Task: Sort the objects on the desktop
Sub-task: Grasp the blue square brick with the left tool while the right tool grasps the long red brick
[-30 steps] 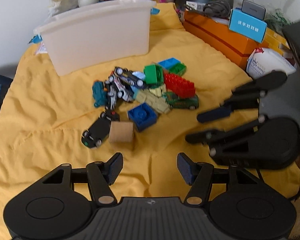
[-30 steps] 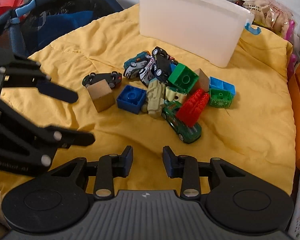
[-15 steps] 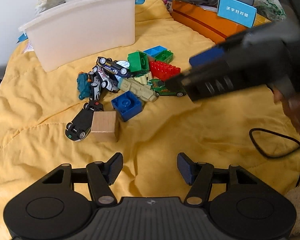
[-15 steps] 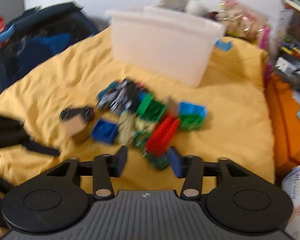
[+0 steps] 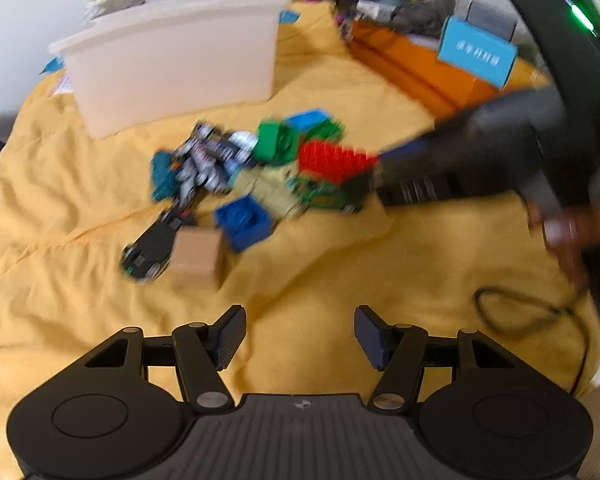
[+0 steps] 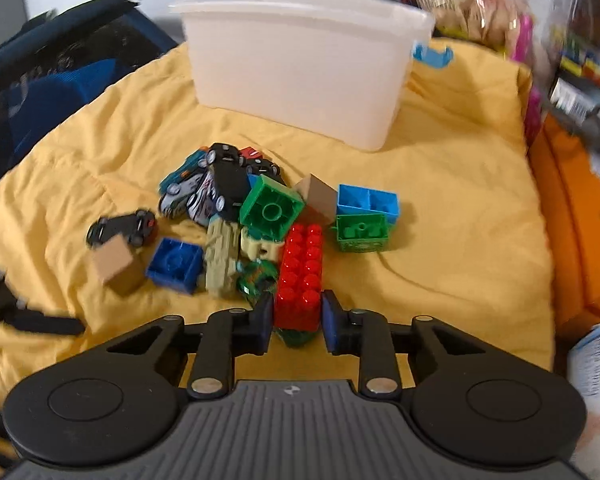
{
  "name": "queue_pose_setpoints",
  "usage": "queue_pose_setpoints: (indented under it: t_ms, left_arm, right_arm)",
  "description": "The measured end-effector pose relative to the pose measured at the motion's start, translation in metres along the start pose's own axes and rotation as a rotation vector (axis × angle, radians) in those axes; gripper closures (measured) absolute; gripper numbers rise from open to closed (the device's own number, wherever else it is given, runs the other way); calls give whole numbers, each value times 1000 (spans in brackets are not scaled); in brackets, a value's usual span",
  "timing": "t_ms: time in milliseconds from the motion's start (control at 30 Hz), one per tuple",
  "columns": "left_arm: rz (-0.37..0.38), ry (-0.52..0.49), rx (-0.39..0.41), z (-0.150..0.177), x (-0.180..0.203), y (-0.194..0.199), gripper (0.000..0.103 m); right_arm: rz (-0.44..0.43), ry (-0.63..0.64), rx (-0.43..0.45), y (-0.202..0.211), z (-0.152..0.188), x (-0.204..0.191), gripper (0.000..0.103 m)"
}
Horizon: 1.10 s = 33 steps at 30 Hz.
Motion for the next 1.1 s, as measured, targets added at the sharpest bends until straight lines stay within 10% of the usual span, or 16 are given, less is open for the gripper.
queue_pose_setpoints:
  t_ms: [1100]
  left_arm:
    - [-161, 296, -47, -37, -54, -45, 49]
  right_arm:
    - [-94, 14, -81, 33, 73, 16, 76]
Point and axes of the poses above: each gripper's, at about its wrist camera, not at the fingertips, and y roughly against the way its jaws point, x to its right, z to its underside, the point moved 6 cm from there along -y, roughly the way its jaws point, and after that the axes turned 14 degrees about -y, right-handed, at the moved point
